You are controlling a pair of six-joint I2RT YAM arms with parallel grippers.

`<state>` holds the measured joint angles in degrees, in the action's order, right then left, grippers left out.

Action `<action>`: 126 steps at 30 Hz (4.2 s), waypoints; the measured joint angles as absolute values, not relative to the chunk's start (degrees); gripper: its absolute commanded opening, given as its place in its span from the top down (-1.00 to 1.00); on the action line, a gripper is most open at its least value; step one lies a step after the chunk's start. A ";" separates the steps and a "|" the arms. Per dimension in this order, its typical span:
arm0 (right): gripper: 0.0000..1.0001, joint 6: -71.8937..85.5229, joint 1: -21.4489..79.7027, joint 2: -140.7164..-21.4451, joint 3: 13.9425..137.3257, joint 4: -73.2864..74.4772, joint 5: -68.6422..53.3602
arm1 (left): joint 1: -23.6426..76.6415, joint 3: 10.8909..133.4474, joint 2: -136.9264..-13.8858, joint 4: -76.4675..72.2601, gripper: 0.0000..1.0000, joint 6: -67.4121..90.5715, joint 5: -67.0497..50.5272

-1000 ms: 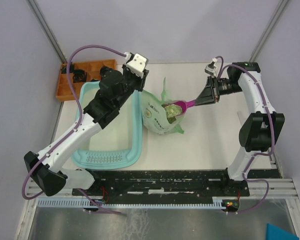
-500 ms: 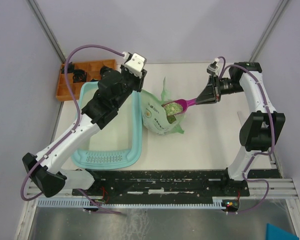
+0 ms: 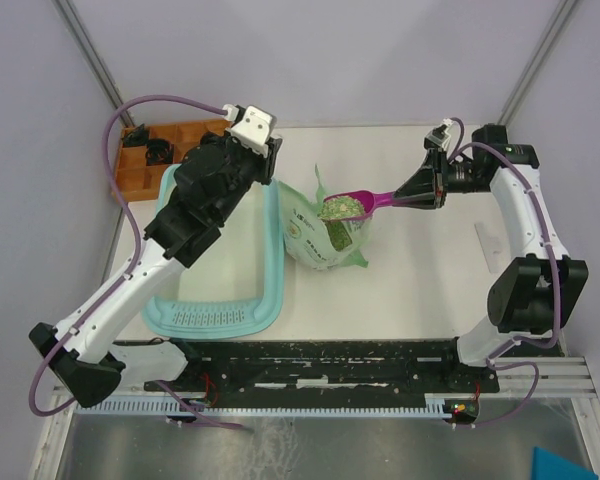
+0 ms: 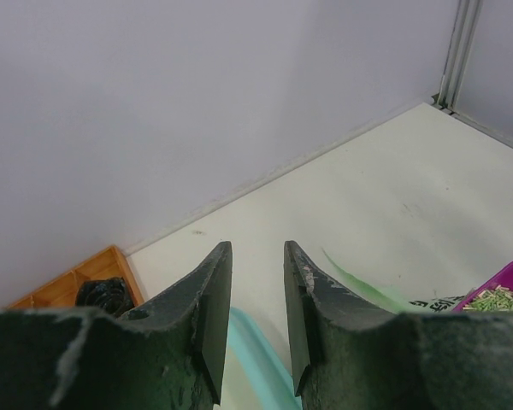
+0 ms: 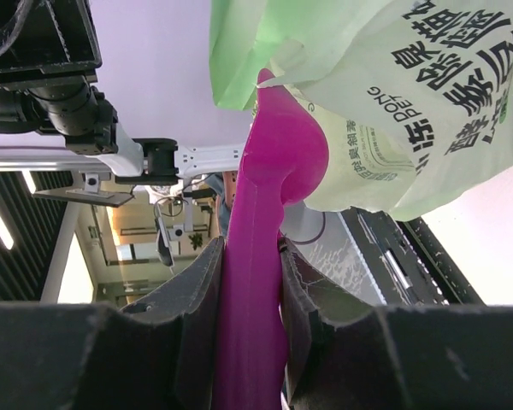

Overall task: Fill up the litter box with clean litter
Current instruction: 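Scoop the cat litter from the cat litter bag, then pour the cat litter into the litter box.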

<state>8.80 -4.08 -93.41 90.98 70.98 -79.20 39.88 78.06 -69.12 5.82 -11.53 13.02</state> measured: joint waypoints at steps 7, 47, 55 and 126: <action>0.96 14.04 -5.67 -92.31 86.39 65.80 -80.07 | 39.90 78.06 -68.42 7.01 0.25 -11.53 13.02; 0.97 46.00 -4.51 -91.92 94.21 36.07 -82.72 | 39.88 79.31 -64.82 12.03 0.25 -11.18 18.15; 0.96 61.30 -0.01 -92.79 93.36 18.52 -82.70 | 39.88 79.46 -63.75 13.74 0.24 -11.16 20.49; 0.96 78.28 39.59 -130.98 121.49 -6.42 -82.24 | 39.88 79.20 -55.05 20.95 0.08 -8.14 35.88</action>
<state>78.28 39.59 -130.98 121.49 -6.42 -82.24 39.88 79.20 -55.05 20.95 -8.14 35.88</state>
